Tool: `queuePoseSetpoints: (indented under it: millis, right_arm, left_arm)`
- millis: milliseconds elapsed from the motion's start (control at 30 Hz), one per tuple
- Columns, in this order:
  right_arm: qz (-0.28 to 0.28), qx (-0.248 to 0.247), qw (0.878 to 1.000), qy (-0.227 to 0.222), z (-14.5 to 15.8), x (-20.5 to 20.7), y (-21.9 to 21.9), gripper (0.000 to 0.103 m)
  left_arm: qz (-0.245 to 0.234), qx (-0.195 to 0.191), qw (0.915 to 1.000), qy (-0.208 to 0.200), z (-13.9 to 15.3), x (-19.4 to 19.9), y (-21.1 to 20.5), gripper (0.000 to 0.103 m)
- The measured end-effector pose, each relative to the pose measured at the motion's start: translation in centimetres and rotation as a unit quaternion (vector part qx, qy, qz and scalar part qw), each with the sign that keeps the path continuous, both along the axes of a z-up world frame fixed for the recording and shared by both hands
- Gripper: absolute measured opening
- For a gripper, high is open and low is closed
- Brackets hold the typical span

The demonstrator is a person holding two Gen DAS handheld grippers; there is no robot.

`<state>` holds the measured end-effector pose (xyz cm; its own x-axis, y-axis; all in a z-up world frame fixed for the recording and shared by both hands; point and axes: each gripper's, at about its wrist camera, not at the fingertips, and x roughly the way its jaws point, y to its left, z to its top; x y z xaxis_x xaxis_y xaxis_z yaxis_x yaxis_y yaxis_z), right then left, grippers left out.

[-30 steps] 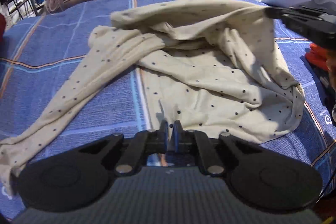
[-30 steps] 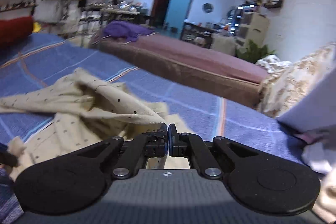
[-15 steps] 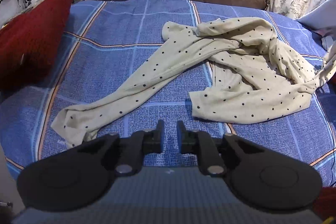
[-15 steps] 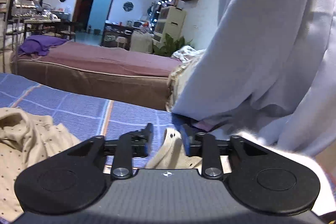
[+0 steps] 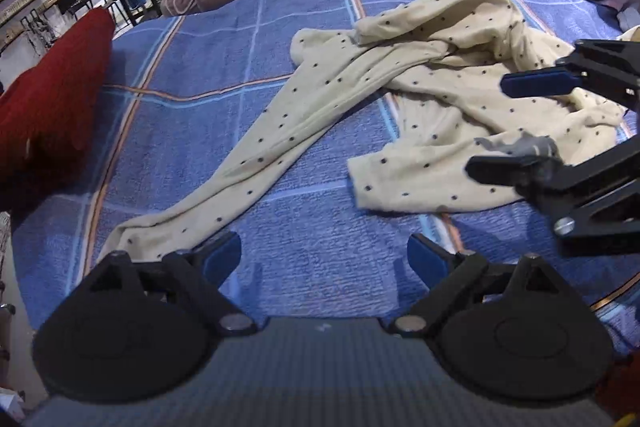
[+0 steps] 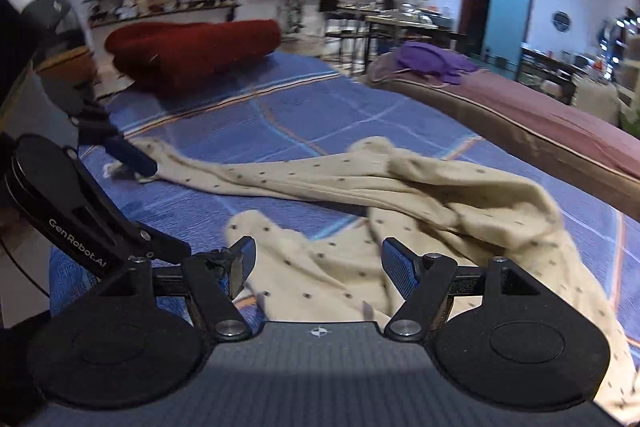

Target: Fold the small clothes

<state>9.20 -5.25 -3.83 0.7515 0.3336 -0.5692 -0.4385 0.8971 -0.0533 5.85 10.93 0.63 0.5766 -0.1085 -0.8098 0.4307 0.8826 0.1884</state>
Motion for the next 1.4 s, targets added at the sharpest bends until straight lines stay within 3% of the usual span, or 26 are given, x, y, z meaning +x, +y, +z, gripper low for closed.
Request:
queuePoseSetpoints:
  millis: [100,167,233,267,433,567,700,800,867,967,1033,1067,1100,1133,1200,1267,1300,1333,1367,1400]
  right_arm:
    - [0.038,-0.041,0.998,0.029,-1.9,2.2,3.6,0.103]
    - [0.043,-0.075,0.995,0.049,-3.2,3.0,5.0,0.090]
    - [0.022,-0.083,0.995,0.057,-3.9,2.5,4.9,0.021]
    - [0.004,-0.067,0.996,0.060,-3.7,2.1,4.1,0.010]
    - [-0.059,0.008,0.995,0.085,-1.1,-2.7,-1.9,0.008]
    - [-0.061,0.040,0.984,0.164,0.0,-10.0,-7.4,0.007]
    - [-0.136,-0.022,0.956,0.258,-1.3,-18.7,-12.2,0.007]
    - [-0.212,0.001,0.938,0.275,-1.2,-22.5,-15.1,0.007]
    - [-0.236,0.008,0.934,0.267,-1.1,-23.5,-15.5,0.007]
    - [-0.247,0.017,0.934,0.258,-1.3,-23.7,-15.1,0.007]
    - [-0.245,0.005,0.935,0.256,-1.7,-23.5,-14.7,0.007]
    - [-0.244,0.006,0.936,0.255,-1.7,-23.6,-14.8,0.007]
    - [-0.244,0.005,0.936,0.254,-1.7,-23.5,-14.8,0.007]
    - [-0.244,0.004,0.937,0.252,-1.6,-23.5,-14.9,0.007]
    - [-0.249,0.010,0.935,0.252,-1.6,-23.4,-15.2,0.007]
    - [-0.256,0.013,0.933,0.252,-1.6,-23.3,-15.4,0.007]
    - [-0.257,0.012,0.932,0.253,-1.8,-23.2,-15.4,0.007]
    - [-0.258,0.011,0.932,0.254,-1.9,-23.1,-15.3,0.007]
    - [-0.260,0.011,0.931,0.254,-1.9,-23.0,-15.3,0.007]
    - [-0.263,0.012,0.931,0.254,-1.9,-23.0,-15.3,0.007]
  left_arm:
    - [0.039,0.013,0.9991,0.013,-0.5,0.1,2.9,0.091]
    - [0.065,0.007,0.9976,0.023,-0.7,0.2,4.7,0.091]
    - [0.086,-0.007,0.9958,0.031,-0.9,0.2,6.1,0.091]
    - [0.091,-0.013,0.9952,0.033,-0.9,0.2,6.5,0.091]
    - [0.073,-0.036,0.9961,0.034,-1.4,0.2,5.5,0.091]
    - [0.016,-0.041,0.9985,0.032,-1.8,0.1,1.4,0.091]
    - [-0.032,-0.047,0.9980,0.027,-2.0,-0.1,-2.6,0.091]
    - [-0.068,-0.081,0.9938,0.032,-1.9,-0.3,-4.6,0.091]
    - [-0.092,-0.100,0.9902,0.033,-2.0,-0.4,-5.8,0.091]
    - [-0.097,-0.040,0.9945,0.003,-3.0,0.5,-7.4,0.089]
    - [-0.082,0.025,0.9945,-0.059,-3.2,1.5,-7.7,0.086]
    - [-0.081,0.056,0.9906,-0.095,-2.9,2.0,-7.7,0.086]
    - [-0.091,0.074,0.9858,-0.120,-2.5,2.2,-7.6,0.090]
    - [-0.111,0.085,0.9810,-0.134,-2.3,2.5,-7.4,0.103]
    - [-0.187,0.109,0.9707,-0.103,-2.6,3.1,-7.6,0.103]
    - [-0.226,0.128,0.9616,-0.089,-3.6,3.7,-8.0,0.103]
    - [-0.238,0.139,0.9577,-0.081,-4.4,4.0,-8.2,0.099]
    - [-0.247,0.141,0.9565,-0.065,-4.8,4.3,-8.3,0.088]
    - [-0.251,0.119,0.9594,-0.049,-4.8,4.8,-8.2,0.081]
    - [-0.242,0.094,0.9651,-0.033,-4.3,5.5,-8.0,0.048]
